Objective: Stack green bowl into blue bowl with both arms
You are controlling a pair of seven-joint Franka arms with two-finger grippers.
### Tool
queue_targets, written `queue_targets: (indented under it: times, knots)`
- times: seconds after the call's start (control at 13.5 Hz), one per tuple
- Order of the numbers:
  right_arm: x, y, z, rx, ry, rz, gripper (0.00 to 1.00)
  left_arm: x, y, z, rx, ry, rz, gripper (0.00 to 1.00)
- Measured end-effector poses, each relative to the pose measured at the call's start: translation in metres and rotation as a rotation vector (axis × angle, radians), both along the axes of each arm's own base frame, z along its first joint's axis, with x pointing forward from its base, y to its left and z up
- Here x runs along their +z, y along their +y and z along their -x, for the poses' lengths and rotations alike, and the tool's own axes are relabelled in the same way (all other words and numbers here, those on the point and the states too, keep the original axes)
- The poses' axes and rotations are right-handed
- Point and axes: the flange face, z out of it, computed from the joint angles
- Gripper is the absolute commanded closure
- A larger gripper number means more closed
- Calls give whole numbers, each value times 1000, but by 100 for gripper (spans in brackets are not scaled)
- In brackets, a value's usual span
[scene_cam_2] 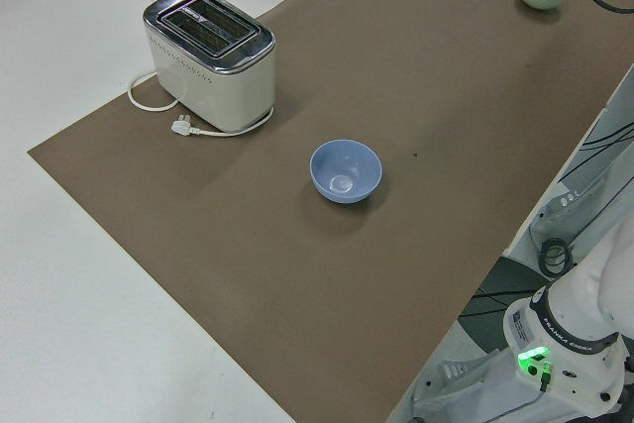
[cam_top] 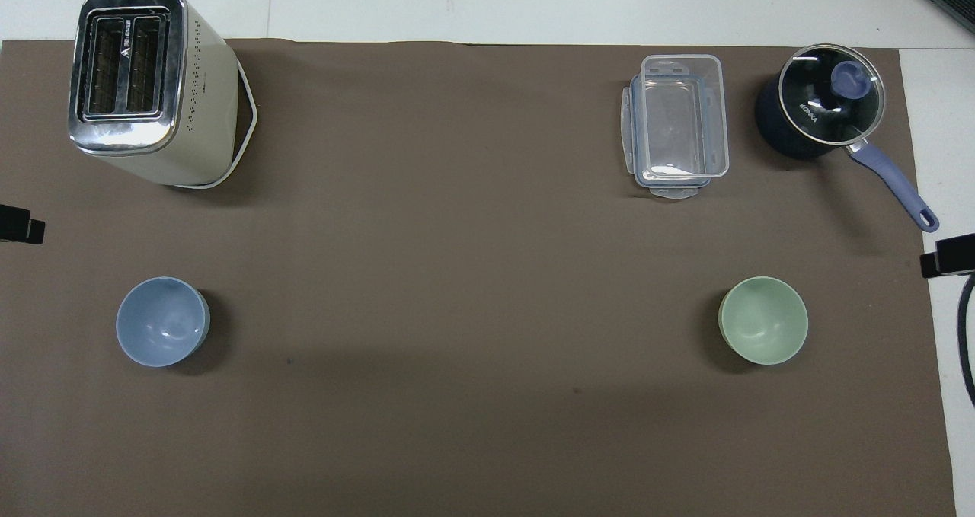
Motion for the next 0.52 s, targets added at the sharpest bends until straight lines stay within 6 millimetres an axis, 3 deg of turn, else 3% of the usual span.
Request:
queue_targets:
  times: [0.52]
  knots:
    - [0, 0, 0, 0, 0, 0, 0, 0, 6, 1, 11, 0, 1, 0]
